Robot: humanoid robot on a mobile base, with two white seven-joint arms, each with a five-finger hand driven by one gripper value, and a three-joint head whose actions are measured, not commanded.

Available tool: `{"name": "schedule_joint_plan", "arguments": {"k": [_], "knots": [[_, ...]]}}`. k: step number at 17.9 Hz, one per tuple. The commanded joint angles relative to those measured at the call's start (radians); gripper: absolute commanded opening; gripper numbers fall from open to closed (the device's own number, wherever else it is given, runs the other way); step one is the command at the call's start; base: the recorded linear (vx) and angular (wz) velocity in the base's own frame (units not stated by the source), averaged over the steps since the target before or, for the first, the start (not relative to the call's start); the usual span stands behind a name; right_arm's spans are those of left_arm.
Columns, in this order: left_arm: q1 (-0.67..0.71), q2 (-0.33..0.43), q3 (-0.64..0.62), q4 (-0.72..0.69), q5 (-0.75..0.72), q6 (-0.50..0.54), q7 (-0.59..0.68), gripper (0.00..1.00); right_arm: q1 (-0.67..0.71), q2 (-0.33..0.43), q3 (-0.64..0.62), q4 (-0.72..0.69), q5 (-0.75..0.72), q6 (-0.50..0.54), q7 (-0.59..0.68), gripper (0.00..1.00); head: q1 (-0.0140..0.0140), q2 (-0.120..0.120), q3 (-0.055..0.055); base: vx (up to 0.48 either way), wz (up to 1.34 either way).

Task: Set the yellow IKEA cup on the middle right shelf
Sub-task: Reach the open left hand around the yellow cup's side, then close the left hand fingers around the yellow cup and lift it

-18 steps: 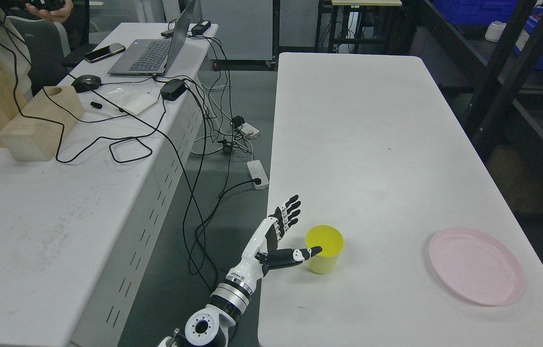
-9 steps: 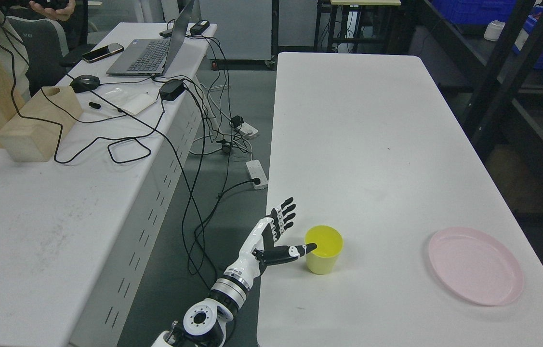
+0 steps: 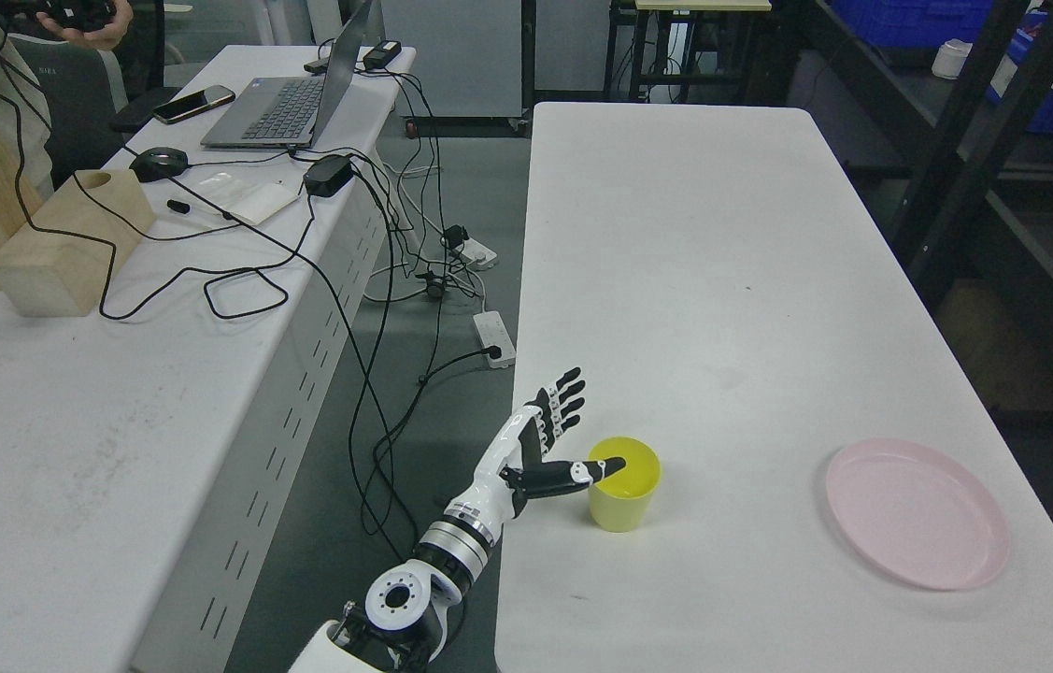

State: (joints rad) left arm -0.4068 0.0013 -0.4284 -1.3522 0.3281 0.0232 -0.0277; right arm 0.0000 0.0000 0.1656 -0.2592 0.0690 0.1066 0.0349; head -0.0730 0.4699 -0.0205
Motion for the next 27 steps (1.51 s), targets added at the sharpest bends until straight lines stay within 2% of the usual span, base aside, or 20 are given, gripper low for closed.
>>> {"name": "schedule_joint_plan", "arguments": {"k": [1, 4, 7, 9, 15, 17, 22, 25, 27], "knots": [[-0.015, 0.016, -0.082, 0.041, 0.0, 0.001, -0.001, 0.98, 0.006, -0.017, 0.0, 0.0, 0.0, -0.001, 0.0, 0.99, 0.0, 0.0, 0.0, 0.0, 0.0], [-0.02, 0.016, -0.113, 0.044, 0.0, 0.003, -0.005, 0.98, 0.006, -0.017, 0.0, 0.0, 0.0, -0.001, 0.0, 0.99, 0.0, 0.0, 0.0, 0.0, 0.0], [-0.02, 0.016, -0.121, 0.068, -0.001, 0.023, -0.07, 0.98, 0.005, -0.017, 0.0, 0.0, 0.0, -0.001, 0.002, 0.99, 0.0, 0.0, 0.0, 0.0, 0.0], [-0.02, 0.016, -0.121, 0.07, 0.0, 0.058, -0.074, 0.98, 0.005, -0.017, 0.0, 0.0, 0.0, -0.001, 0.0, 0.99, 0.0, 0.0, 0.0, 0.0, 0.0], [-0.02, 0.016, -0.113, 0.071, -0.004, 0.067, -0.074, 0.96, 0.006, -0.017, 0.0, 0.0, 0.0, -0.001, 0.002, 0.99, 0.0, 0.0, 0.0, 0.0, 0.0], [-0.018, 0.016, -0.104, 0.071, -0.003, 0.066, -0.074, 0.88, 0.006, -0.017, 0.0, 0.0, 0.0, -0.001, 0.0, 0.99, 0.0, 0.0, 0.0, 0.0, 0.0], [-0.014, 0.016, -0.069, 0.071, -0.001, 0.066, -0.074, 0.61, 0.006, -0.017, 0.0, 0.0, 0.0, -0.001, 0.0, 0.99, 0.0, 0.0, 0.0, 0.0, 0.0], [-0.01, 0.016, -0.033, 0.071, 0.002, 0.043, -0.074, 0.39, 0.006, -0.017, 0.0, 0.0, 0.0, -0.001, 0.0, 0.99, 0.0, 0.0, 0.0, 0.0, 0.0], [-0.001, 0.016, -0.007, 0.071, 0.005, -0.041, -0.074, 0.18, 0.006, -0.017, 0.0, 0.0, 0.0, -0.001, 0.0, 0.99, 0.0, 0.0, 0.0, 0.0, 0.0]]}}
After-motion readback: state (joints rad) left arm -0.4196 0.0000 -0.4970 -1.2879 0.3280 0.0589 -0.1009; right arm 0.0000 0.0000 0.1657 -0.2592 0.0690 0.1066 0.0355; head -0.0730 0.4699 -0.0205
